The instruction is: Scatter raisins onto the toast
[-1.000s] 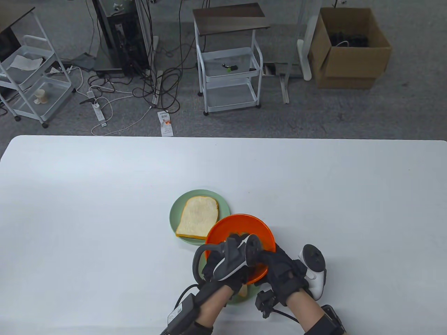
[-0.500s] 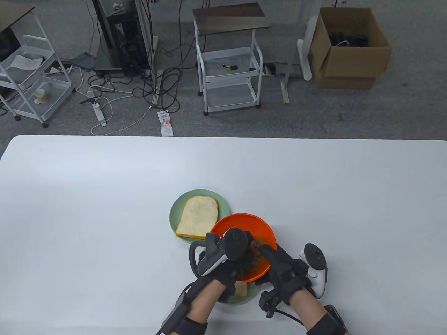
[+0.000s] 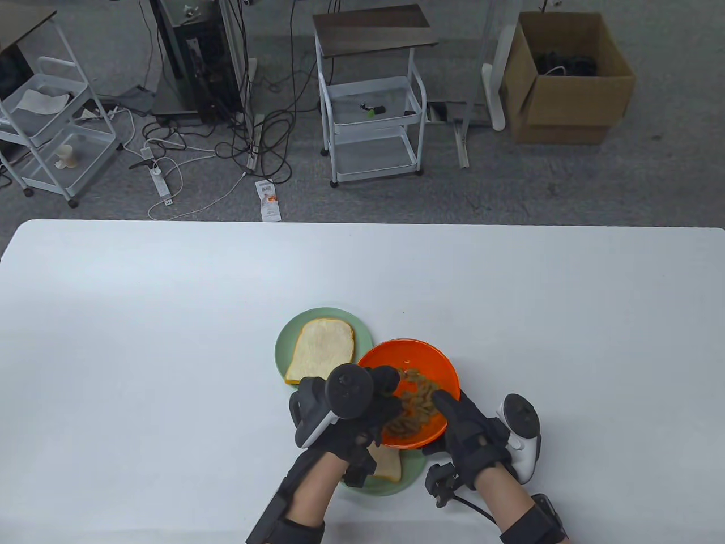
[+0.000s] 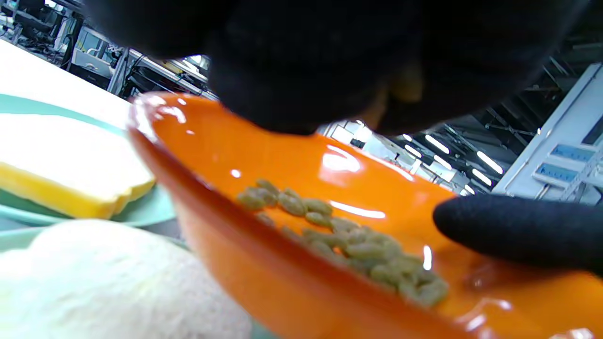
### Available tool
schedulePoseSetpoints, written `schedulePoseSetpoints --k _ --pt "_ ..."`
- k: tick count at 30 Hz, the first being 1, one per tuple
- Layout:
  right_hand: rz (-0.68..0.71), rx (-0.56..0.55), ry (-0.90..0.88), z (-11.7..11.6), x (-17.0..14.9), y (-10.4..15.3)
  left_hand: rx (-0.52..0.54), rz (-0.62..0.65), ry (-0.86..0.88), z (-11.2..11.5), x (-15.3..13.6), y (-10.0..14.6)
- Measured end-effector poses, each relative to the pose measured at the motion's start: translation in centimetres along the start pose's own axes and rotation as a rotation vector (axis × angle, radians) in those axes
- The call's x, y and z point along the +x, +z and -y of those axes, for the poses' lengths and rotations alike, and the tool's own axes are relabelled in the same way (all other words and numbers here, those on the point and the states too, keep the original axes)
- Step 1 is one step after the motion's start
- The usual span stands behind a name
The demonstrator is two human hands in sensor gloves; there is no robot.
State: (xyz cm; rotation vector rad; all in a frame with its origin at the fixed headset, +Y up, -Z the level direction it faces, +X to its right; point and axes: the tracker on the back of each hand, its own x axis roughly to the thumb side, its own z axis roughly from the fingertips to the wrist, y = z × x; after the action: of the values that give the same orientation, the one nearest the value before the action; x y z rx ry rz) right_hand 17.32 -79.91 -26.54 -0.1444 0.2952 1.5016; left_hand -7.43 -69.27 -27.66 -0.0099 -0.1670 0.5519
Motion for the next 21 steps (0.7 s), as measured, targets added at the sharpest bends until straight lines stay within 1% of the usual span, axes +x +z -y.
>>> schedulePoseSetpoints --k 3,6,9,14,18,20,21 --pt "0.019 -0.053 -0.006 0.8 0.3 0.0 -0.022 -0.016 0.039 -0.7 -0.5 0.2" --pt "0.029 -0.109 -0.019 1.7 0.5 0.0 -0.062 -0.056 0.033 -0.9 -1.0 0.4" --pt "0.045 -0.162 -0.019 2.8 0.8 -0.2 -0.141 -0.103 -0.021 -0.4 -1.4 0.2" --pt "0.054 -0.248 -0.046 4.2 1.0 -0.4 -0.291 -0.173 -0.142 2.1 -2.0 -0.7" --pt "0.071 -0.288 -0.057 4.9 1.2 -0.5 -0.393 -0.207 -0.300 4.7 -2.0 -1.4" --pt "0.073 -0.296 -0.058 5.0 1.3 -0.5 -0.403 -0.219 -0.411 5.1 -1.8 -1.6" --pt "0.076 -0.299 -0.058 5.1 1.3 -0.5 -0.387 -0.214 -0.434 5.2 -1.7 -1.7"
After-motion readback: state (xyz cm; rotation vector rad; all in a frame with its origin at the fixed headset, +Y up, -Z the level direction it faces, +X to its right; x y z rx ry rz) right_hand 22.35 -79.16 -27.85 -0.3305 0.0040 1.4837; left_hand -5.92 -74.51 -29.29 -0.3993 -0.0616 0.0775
